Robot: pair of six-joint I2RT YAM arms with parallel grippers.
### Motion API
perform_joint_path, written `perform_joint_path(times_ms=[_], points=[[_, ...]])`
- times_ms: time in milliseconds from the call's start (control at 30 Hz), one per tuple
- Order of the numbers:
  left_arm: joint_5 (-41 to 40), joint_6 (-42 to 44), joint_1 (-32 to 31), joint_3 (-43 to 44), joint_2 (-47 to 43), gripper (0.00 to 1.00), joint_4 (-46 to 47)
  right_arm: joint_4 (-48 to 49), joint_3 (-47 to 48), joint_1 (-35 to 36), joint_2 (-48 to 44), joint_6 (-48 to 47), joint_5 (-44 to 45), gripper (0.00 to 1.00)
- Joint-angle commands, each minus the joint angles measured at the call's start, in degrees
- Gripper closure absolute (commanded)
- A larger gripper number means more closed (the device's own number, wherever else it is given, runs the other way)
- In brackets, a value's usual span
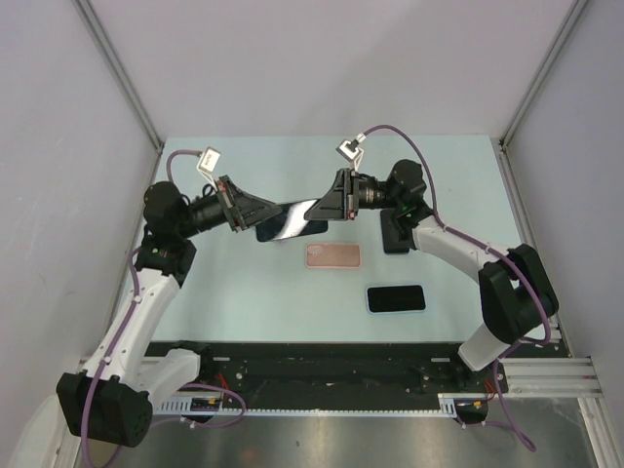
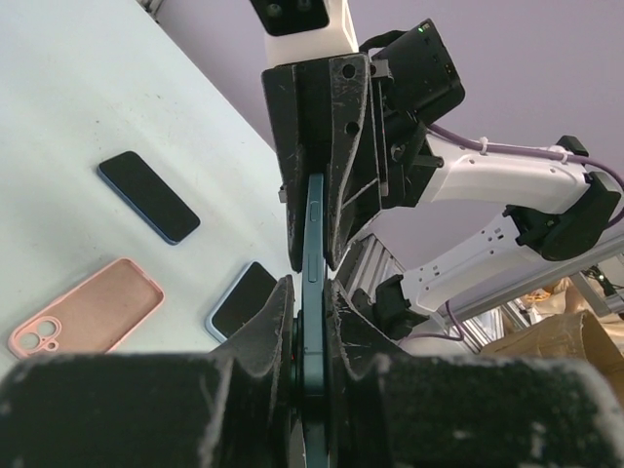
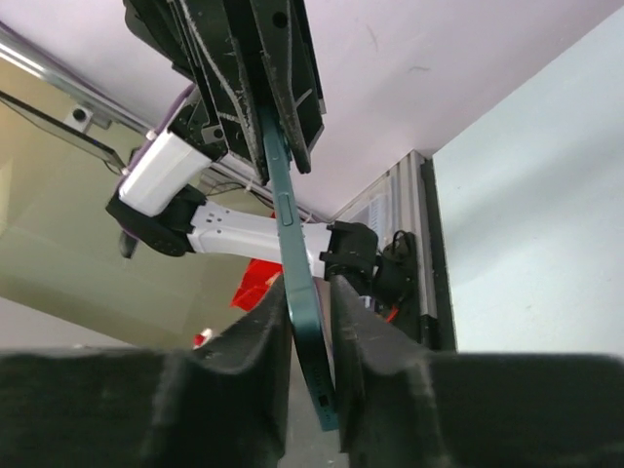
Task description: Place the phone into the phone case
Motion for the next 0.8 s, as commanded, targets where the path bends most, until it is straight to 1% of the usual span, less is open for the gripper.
perform_joint_path(times_ms=[0, 33, 67, 200, 267, 300, 333, 400, 433, 467, 500, 533, 600, 633, 767], points=[[-2.07, 0.42, -0.06, -0.86, -1.34, 1.0, 2.19, 1.24, 0.5, 1.12, -1.06, -1.63, -0.69, 0.9], [-2.25, 0.42, -0.06, -0.95, -1.34, 1.0, 2.19, 1.15, 0.5, 1.03, -1.15, -1.64, -0.77, 0.96], [-2.34, 0.42, -0.06, -1.13, -1.34, 1.0, 2.19, 0.45, 0.5, 1.03, -1.24, -1.98, -0.78, 1.0], [-2.95, 0.59, 0.03, -1.3, -1.51, 0.99, 2.19, -1.75, 0.5, 1.12, -2.03, -4.18, -0.43, 1.0], [-3.22, 0.59, -0.06, -1.22, -1.17, 0.94, 2.19, -2.8, 0.5, 1.03, -2.29, -4.8, -0.34, 1.0], [-3.3, 0.59, -0.06, -1.22, -1.08, 0.91, 2.19, -3.33, 0.5, 0.95, -2.47, -5.15, -0.16, 1.0], [-3.3, 0.68, -0.06, -1.3, -0.99, 0.84, 2.19, -3.86, 0.5, 0.95, -2.73, -5.93, -0.16, 1.0], [-3.39, 0.94, -0.06, -1.39, -0.64, 0.76, 2.19, -6.14, 0.5, 0.51, -3.08, -7.08, 0.1, 1.0], [-3.39, 1.03, -0.06, -1.48, -0.46, 0.68, 2.1, -7.1, 0.5, 0.33, -3.52, -8.74, 0.28, 1.0], [-3.57, 1.47, -0.06, -1.57, -0.37, 0.65, 2.01, -9.46, 0.5, 0.16, -3.78, -9.54, 0.54, 1.0], [-3.91, 1.73, -0.06, -1.57, -0.2, 0.56, 1.58, -10.79, 0.5, -0.28, -4.05, -10.68, 0.72, 1.0], [-4.53, 2.43, -0.06, -1.57, -0.2, 0.52, 1.05, -13.76, 0.5, -0.63, -4.57, -12.52, 0.89, 1.0], [-7.77, 4.27, -0.06, -0.87, -0.02, 0.45, -3.59, -17.12, 0.5, -1.78, -5.19, -14.81, 1.68, 1.0], [-8.57, 5.85, -0.06, -0.6, 0.07, 0.44, -4.57, -20.88, 0.5, -2.04, -5.89, -17.52, 2.21, 1.0], [-10.86, 7.01, -0.06, -1.22, 0.68, 0.41, -6.42, -29.69, 0.5, -4.59, -7.47, -22.97, 5.63, 1.0]])
